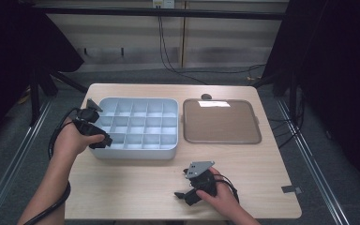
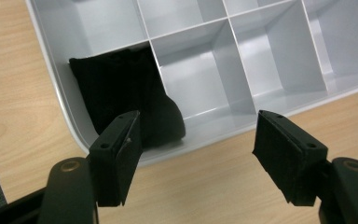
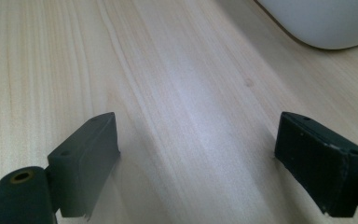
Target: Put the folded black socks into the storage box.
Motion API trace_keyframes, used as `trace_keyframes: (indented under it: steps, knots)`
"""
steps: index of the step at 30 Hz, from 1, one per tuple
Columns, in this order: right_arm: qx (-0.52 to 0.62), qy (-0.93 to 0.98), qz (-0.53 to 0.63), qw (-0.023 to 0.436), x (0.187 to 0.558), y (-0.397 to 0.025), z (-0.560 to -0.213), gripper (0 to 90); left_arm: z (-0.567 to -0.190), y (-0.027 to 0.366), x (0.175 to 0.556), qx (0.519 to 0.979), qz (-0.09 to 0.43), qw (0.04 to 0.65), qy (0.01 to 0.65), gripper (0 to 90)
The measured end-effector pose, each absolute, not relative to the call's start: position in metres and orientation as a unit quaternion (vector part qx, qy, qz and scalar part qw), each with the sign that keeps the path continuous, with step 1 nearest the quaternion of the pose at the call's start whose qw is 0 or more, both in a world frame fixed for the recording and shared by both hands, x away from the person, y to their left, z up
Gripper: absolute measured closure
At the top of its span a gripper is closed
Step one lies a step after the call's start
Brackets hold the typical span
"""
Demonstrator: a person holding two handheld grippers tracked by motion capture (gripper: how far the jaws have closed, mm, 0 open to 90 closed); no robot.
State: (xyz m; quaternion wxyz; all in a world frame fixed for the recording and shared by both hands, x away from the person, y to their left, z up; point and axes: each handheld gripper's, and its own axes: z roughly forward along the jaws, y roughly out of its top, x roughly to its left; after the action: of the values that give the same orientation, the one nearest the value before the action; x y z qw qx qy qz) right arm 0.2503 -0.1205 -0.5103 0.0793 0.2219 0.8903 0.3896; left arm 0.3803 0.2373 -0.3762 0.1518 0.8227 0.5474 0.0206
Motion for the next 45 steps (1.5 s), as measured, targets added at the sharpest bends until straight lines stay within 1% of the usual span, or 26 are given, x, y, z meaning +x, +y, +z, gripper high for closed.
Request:
trace_keyframes:
  steps: [17, 30, 40, 45]
  knots:
    - [0.222, 0.89, 0.39, 0.08, 0.25, -0.12, -0.51, 13.0, -0.382, 0.233, 0.363, 0.832, 0.018, 0.157, 0.532, 31.7]
    - [0.223, 0.89, 0.389, 0.078, 0.25, -0.12, -0.51, 13.0, -0.397, 0.221, 0.349, 0.844, 0.009, 0.168, 0.509, 31.1]
    - [0.223, 0.89, 0.389, 0.079, 0.25, -0.12, -0.51, 13.0, -0.399, 0.217, 0.341, 0.847, 0.005, 0.18, 0.501, 30.3]
    - [0.223, 0.89, 0.389, 0.078, 0.25, -0.12, -0.51, 13.0, -0.395, 0.211, 0.332, 0.857, 0.01, 0.185, 0.482, 30.1]
